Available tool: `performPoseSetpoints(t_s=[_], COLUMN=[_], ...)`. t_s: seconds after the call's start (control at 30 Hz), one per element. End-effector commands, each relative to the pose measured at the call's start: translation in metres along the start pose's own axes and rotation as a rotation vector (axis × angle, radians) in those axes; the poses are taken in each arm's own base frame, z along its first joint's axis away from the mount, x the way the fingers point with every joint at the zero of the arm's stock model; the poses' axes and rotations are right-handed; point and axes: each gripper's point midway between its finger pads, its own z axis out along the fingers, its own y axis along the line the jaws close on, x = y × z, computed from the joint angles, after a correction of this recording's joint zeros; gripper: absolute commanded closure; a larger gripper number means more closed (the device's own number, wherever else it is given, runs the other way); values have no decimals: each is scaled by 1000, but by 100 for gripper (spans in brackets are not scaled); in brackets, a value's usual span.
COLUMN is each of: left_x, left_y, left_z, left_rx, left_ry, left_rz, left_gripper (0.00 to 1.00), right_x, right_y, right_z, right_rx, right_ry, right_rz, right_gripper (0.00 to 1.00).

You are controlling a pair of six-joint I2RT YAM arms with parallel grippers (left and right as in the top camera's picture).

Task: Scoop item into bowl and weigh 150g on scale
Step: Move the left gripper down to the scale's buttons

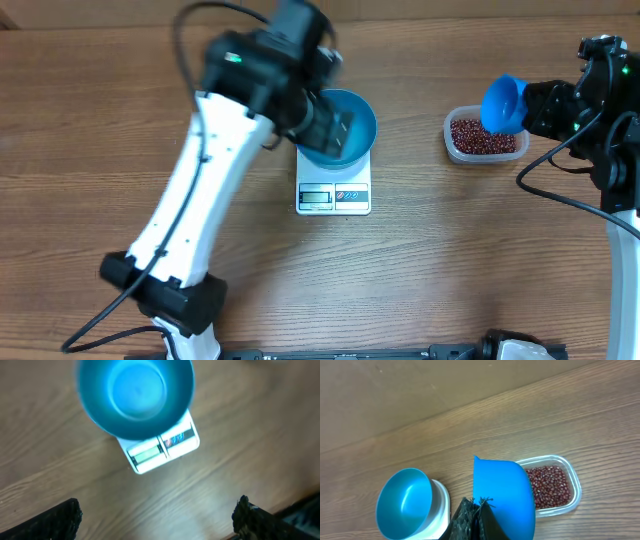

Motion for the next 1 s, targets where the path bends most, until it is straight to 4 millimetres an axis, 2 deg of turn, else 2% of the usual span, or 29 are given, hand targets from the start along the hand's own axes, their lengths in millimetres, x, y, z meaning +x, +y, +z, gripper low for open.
performPoseSetpoints(t_s=[0.0, 0.03, 0.07, 0.1, 0.3, 0.47, 0.57, 0.7, 0.83, 0.97], left_x=[15, 18, 21, 24, 34, 20, 13, 24, 37, 40], left_y=[-15, -20, -26, -33, -73, -99, -99, -81, -67, -69], left_z=[31, 38, 46, 55, 94, 120, 126, 127, 118, 107], left_rx=[-47, -51, -58, -64, -93, -225, -255, -204, -83, 77], left_ry=[73, 84, 93, 101, 78, -80, -164, -164, -227, -337], left_rz=[133, 150, 166, 180, 313, 410, 335, 254, 232, 297], left_gripper=[20, 53, 92, 96, 96, 95, 95, 96, 96, 96], right_x=[-12, -12, -12, -11, -8, -9, -9, -10, -11, -11], right_y=[1, 1, 1, 0, -8, -15, -17, -17, -17, -16], right_z=[-12, -12, -12, -12, -11, -10, -10, -10, -11, -10], right_rx=[17, 17, 17, 19, 64, 101, 115, 114, 112, 112], right_ry=[-48, -48, -47, -45, -33, -39, -40, -41, -48, -47], right_rz=[-24, -24, -24, -23, -17, -16, -16, -16, -17, -17], right_gripper=[96, 96, 96, 96, 96, 96, 96, 96, 96, 96])
